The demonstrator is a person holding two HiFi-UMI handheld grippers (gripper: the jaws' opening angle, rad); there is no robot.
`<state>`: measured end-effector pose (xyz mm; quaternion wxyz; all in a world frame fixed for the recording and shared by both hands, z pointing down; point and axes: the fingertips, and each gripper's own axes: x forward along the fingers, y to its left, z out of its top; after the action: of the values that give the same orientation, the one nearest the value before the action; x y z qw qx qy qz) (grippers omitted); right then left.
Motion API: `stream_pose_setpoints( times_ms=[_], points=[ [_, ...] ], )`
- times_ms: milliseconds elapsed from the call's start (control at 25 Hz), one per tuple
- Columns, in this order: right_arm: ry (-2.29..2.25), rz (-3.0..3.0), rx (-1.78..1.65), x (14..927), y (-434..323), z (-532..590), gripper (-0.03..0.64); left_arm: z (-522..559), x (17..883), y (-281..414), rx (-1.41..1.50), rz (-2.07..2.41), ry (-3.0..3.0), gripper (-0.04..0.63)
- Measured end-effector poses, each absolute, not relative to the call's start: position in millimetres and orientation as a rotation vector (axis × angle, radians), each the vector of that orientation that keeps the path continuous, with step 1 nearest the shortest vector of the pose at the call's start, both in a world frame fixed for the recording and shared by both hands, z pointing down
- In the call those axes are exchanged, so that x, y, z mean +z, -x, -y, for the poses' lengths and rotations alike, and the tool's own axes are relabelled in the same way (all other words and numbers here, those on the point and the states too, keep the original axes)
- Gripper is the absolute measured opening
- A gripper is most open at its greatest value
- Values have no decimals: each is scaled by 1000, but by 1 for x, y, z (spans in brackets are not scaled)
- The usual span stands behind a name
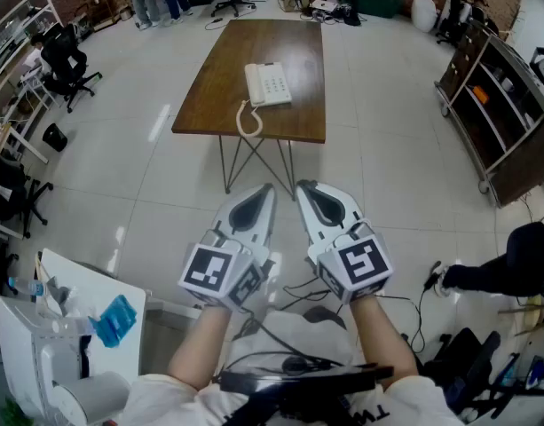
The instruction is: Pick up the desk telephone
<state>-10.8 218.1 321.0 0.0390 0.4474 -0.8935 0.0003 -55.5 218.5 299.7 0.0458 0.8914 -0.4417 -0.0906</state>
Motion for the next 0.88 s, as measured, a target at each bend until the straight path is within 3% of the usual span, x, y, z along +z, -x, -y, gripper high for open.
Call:
stream_pose_setpoints(
  times_ms=[880],
  points=[
    [-1343, 2764, -13, 324, 23, -174, 0, -182, 302, 67, -262, 1387, -2708, 5]
  ],
)
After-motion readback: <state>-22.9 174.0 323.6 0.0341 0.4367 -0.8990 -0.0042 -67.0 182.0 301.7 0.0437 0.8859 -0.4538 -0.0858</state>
